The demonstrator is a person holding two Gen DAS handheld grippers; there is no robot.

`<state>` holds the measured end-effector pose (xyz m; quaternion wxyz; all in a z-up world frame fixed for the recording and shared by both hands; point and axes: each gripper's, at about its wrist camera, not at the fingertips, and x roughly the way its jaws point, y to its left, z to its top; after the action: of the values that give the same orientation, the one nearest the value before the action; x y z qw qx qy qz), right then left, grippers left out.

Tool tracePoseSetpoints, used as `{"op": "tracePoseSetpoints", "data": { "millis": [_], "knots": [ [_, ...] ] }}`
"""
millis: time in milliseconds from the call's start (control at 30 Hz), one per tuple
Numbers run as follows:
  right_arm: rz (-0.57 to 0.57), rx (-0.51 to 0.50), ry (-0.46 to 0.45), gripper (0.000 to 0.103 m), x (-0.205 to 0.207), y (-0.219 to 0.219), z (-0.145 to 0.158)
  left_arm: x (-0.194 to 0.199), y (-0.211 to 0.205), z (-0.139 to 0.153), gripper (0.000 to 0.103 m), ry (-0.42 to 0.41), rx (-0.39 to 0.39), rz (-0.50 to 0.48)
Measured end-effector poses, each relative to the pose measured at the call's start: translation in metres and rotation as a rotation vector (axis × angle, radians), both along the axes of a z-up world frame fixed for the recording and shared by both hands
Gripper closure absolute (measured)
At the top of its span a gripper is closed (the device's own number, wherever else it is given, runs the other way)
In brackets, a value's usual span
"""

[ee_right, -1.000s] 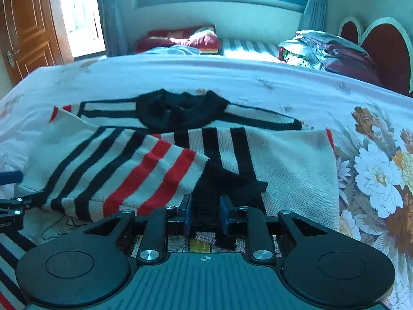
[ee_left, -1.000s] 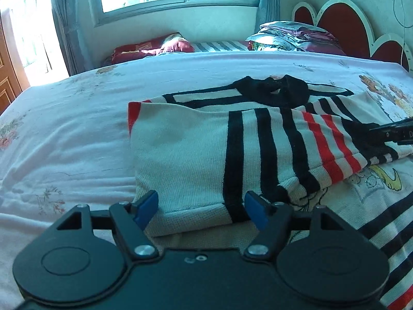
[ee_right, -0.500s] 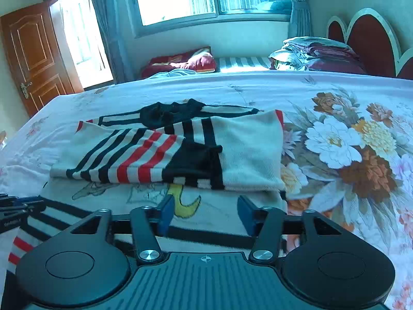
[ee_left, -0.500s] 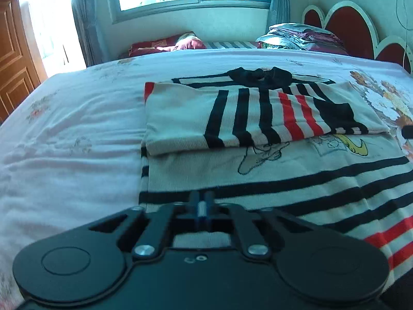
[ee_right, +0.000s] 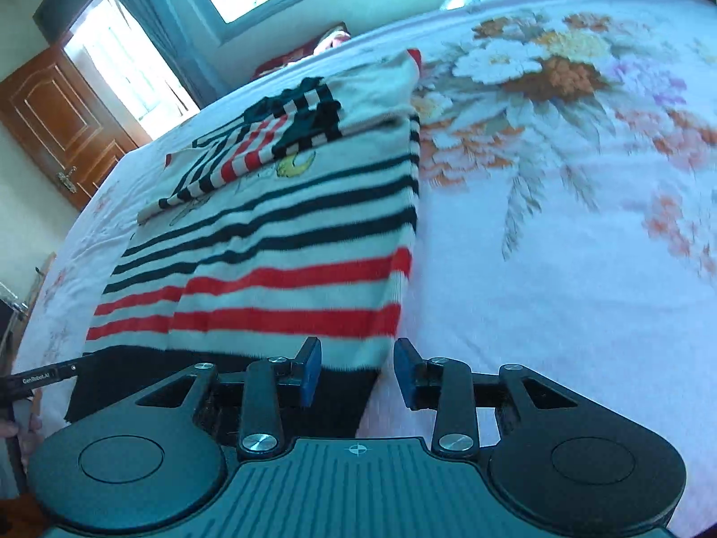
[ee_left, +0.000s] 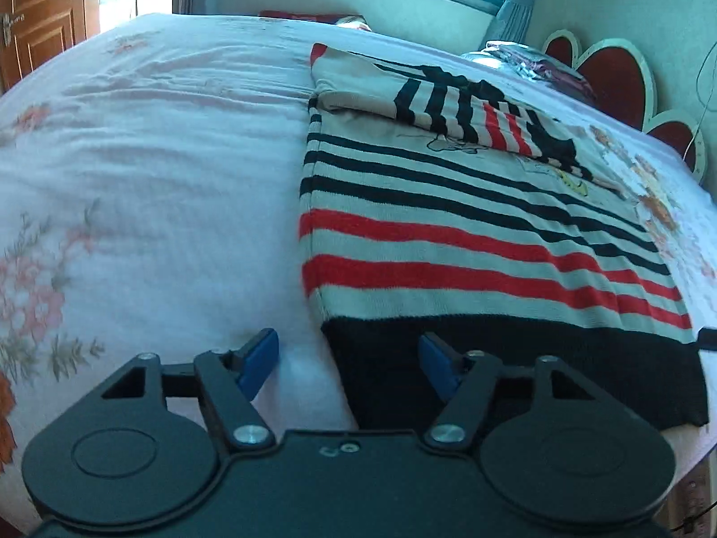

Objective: Fold small clothes

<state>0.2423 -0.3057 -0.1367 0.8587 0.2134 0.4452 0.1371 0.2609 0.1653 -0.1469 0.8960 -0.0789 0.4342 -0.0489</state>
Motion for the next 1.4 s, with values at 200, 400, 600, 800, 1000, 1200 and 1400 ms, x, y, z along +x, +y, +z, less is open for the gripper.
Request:
{"op": "tracePoseSetpoints", "data": {
  "millis": [200, 400, 600, 800, 1000, 1200, 1400],
  "knots": [
    [-0.004, 0.204, 0.065, 0.067, -0.023, -0.004, -0.017, -0.003, 0.015, -0.005, 0.037, 0.059, -0.259, -0.026],
    [-0.016, 0.357, 0.086, 0.067, -0.014, -0.004, -0.027, 0.004, 0.024, -0.017, 0.049, 0.074, -0.439, 0.004],
    [0.014, 0.363, 0.078, 0.067, -0.014, -0.004, -0.03, -0.003, 0.02, -0.025, 0.058, 0.083, -0.484, -0.036],
    [0.014, 0.296, -0.096, 0.099, -0.023, -0.013, 0.002, -0.015, 0.017, 0.011, 0.099, -0.115, -0.367, 0.007],
    [0.07, 0.153, 0.002, 0.099, -0.008, -0.012, -0.011, 0.0, 0.012, -0.011, 0.099, 0.059, -0.215, 0.034],
    [0.022, 0.224, -0.063, 0.099, -0.005, -0.018, 0.002, -0.013, 0.025, 0.012, 0.099, -0.05, -0.309, 0.075],
    [-0.013, 0.254, -0.187, 0.099, 0.042, -0.022, 0.045, 0.032, 0.027, 0.053, 0.099, -0.176, -0.369, 0.073]
  ]
}}
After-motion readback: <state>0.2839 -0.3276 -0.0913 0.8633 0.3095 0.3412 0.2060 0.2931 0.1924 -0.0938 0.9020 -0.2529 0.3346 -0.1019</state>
